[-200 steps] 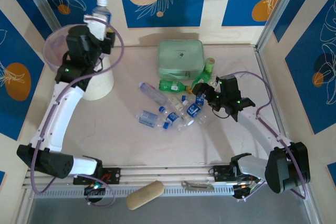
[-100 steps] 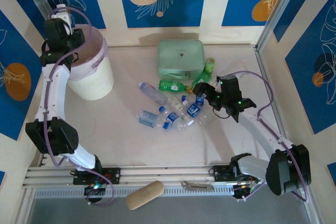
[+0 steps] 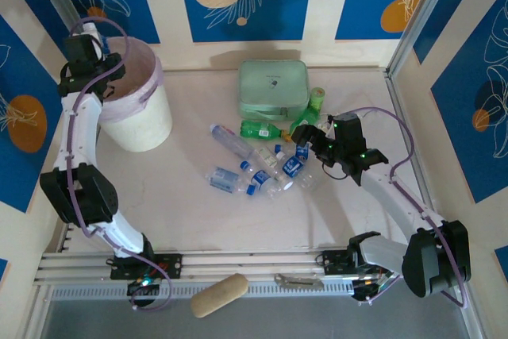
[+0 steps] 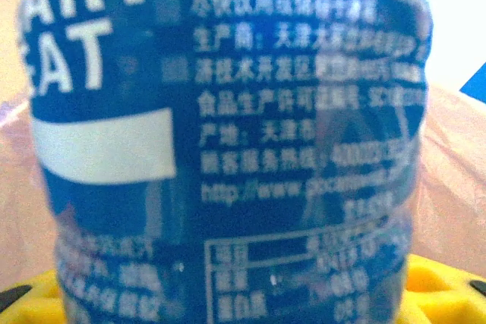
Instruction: Put the plastic bottles in the bin
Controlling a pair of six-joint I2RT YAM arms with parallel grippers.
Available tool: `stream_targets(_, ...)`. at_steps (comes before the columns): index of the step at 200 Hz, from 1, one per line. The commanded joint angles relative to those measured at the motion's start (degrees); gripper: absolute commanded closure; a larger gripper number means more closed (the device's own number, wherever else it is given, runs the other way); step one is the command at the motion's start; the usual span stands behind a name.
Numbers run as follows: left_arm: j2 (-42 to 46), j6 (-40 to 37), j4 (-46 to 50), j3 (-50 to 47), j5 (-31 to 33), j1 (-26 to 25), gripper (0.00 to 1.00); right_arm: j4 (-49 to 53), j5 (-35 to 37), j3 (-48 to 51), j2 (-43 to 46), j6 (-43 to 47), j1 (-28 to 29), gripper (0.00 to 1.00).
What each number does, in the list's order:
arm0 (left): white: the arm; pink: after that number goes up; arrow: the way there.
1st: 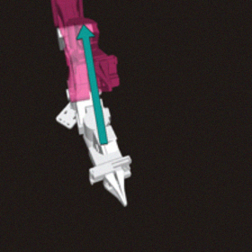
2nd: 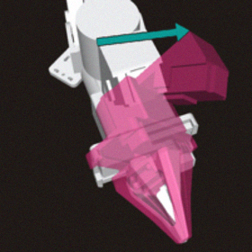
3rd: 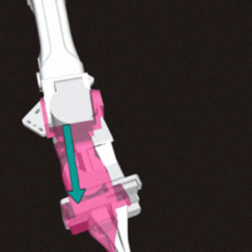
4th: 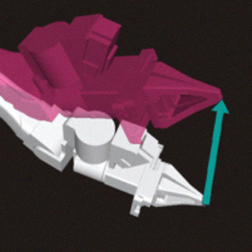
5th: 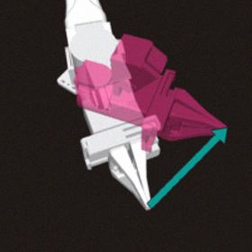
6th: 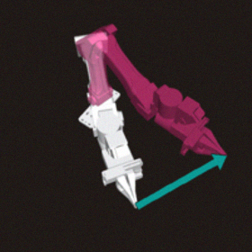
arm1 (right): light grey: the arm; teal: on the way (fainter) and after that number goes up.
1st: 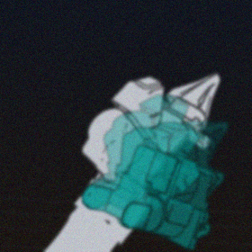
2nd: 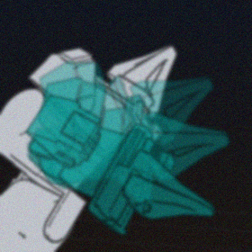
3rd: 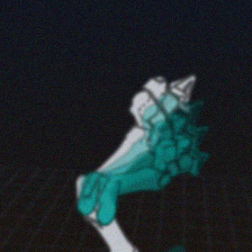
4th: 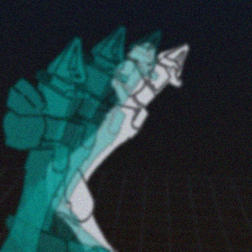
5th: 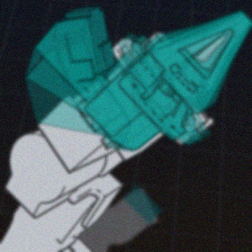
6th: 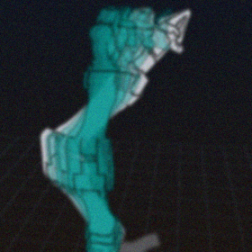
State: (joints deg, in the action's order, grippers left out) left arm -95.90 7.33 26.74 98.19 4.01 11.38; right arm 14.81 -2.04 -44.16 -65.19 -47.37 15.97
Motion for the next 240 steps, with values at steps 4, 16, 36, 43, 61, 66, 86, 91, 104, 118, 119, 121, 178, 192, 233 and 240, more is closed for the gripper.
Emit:
stream_targets(4,-0.7,1.4,1.5,1.2,-1.6,0.8,0.32,0.9,0.2,-1.6,0.6,0.7,0.3,0.01)
stream_targets(16,-1.0,1.8,2.9,2.4,-1.5,0.8,0.10,1.0,0.1,-1.7,0.5,0.8,0.3,0.01)
stream_targets(36,-0.6,2.3,3.6,3.2,-1.1,0.8,0.01,1.5,0.1,-1.9,0.2,1.7,0.4,0.01)
stream_targets(43,-0.2,2.5,3.6,3.2,-1.2,0.8,0.01,2.2,0.2,-2.3,0.1,2.4,0.3,0.01)
stream_targets(61,1.4,3.0,3.8,3.6,-2.0,0.8,0.01,4.9,0.9,-3.9,-0.6,4.8,0.3,0.01)
stream_targets(66,1.9,3.2,3.7,3.6,-2.4,0.8,0.01,5.8,1.4,-4.3,-0.8,5.6,0.3,0.01)
stream_targets(86,4.5,5.1,3.5,3.2,-5.5,0.6,0.01,9.8,3.8,-6.6,-1.8,8.6,-0.1,0.01)
stream_targets(91,5.3,5.8,3.3,3.0,-6.7,0.6,0.01,10.8,4.9,-7.2,-2.2,9.6,-0.3,0.01)
stream_targets(104,7.7,7.5,2.3,1.5,-9.8,-0.1,0.01,13.5,7.5,-9.1,-3.5,12.7,-1.3,0.01)
stream_targets(118,11.1,8.6,0.6,-1.1,-11.8,-1.8,0.01,16.3,9.9,-11.5,-5.5,16.4,-3.1,0.01)
stream_targets(119,11.4,8.6,0.5,-1.2,-11.9,-2.0,0.01,16.4,9.9,-11.7,-5.7,16.6,-3.3,0.01)
stream_targets(121,11.9,8.8,0.2,-1.6,-12.0,-2.3,0.01,16.9,10.1,-12.1,-6.1,17.2,-3.6,0.01)
stream_targets(178,23.3,10.4,-5.5,-15.3,-13.4,-16.6,0.01,22.7,11.3,-23.5,-18.9,32.7,-9.6,0.01)
stream_targets(192,24.7,11.9,-6.8,-18.6,-15.6,-19.9,0.01,25.4,10.7,-27.9,-23.5,38.0,-10.1,0.00)
stream_targets(233,27.0,18.8,-12.5,-29.1,-17.3,-29.9,0.01,29.0,6.5,-37.2,-33.2,45.2,-10.8,0.02)
stream_targets(240,27.1,20.4,-14.6,-31.4,-17.6,-31.6,0.01,29.6,6.7,-38.5,-34.7,46.4,-10.6,0.02)
